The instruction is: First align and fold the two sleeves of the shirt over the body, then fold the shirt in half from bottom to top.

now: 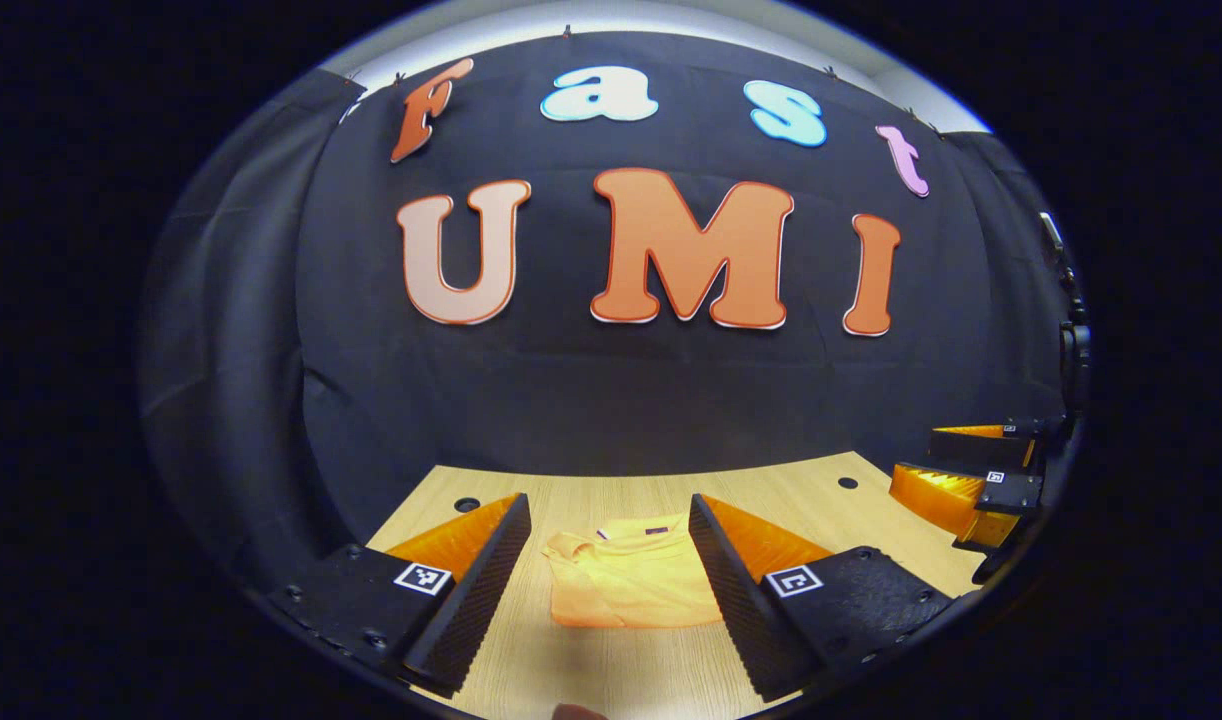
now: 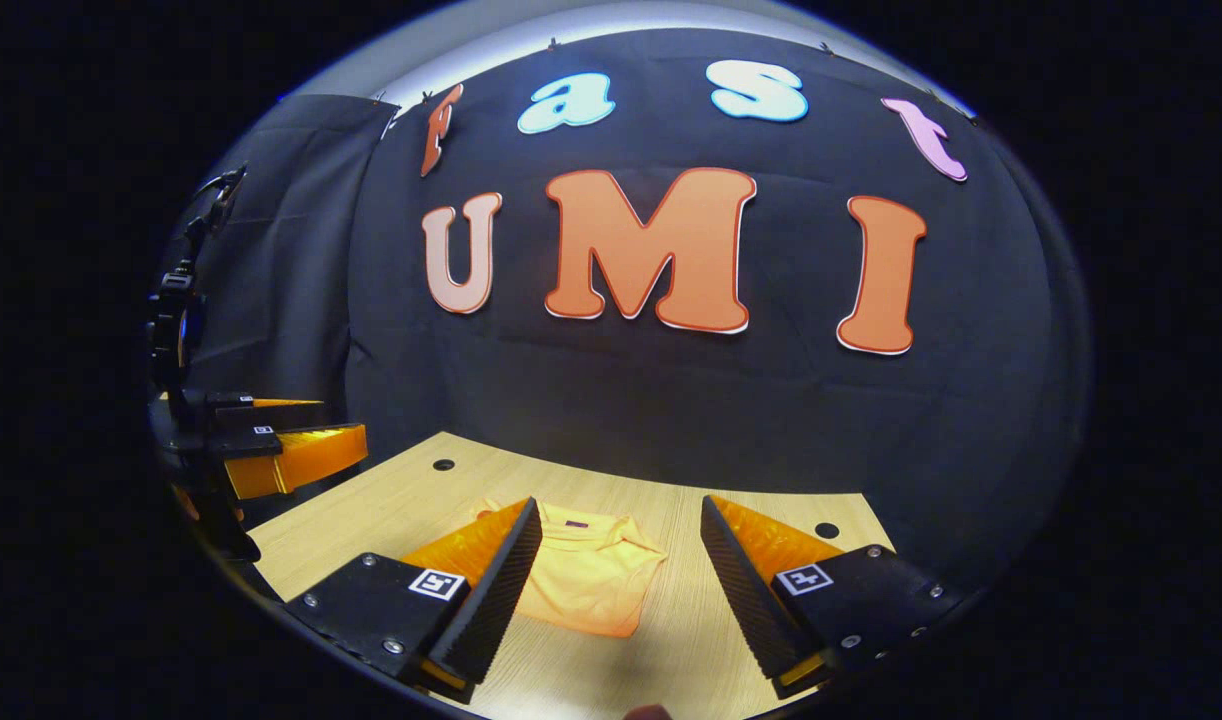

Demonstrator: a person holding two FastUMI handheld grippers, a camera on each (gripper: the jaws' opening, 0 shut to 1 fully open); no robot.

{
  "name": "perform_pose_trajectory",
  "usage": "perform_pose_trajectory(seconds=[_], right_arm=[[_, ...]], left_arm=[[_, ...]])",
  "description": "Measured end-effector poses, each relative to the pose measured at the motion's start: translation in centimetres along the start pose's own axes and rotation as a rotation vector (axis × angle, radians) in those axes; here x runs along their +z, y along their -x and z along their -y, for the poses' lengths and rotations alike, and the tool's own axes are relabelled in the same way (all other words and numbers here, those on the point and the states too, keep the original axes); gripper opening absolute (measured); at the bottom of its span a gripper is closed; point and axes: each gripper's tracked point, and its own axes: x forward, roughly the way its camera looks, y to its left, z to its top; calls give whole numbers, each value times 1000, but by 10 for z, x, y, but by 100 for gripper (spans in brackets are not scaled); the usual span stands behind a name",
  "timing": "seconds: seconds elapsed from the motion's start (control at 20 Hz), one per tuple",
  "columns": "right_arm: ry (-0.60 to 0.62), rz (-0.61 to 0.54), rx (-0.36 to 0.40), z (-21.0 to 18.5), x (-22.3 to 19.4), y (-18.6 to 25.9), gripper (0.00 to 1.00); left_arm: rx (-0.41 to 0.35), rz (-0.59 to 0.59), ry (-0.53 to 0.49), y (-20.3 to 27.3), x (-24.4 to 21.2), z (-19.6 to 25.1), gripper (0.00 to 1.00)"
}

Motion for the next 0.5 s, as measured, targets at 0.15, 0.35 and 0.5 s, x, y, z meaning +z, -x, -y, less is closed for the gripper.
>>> perform_pose_trajectory(seconds=[0.15, 0.35, 0.5], right_arm=[[-21, 35, 9, -2, -5, 22, 97], [-14, 63, 24, -9, -16, 45, 96], [-25, 40, 23, -13, -30, 59, 97]], left_arm=[[2, 53, 35, 30, -8, 14, 98], [14, 62, 40, 56, -25, 25, 98], [44, 50, 62, 75, -38, 23, 98]])
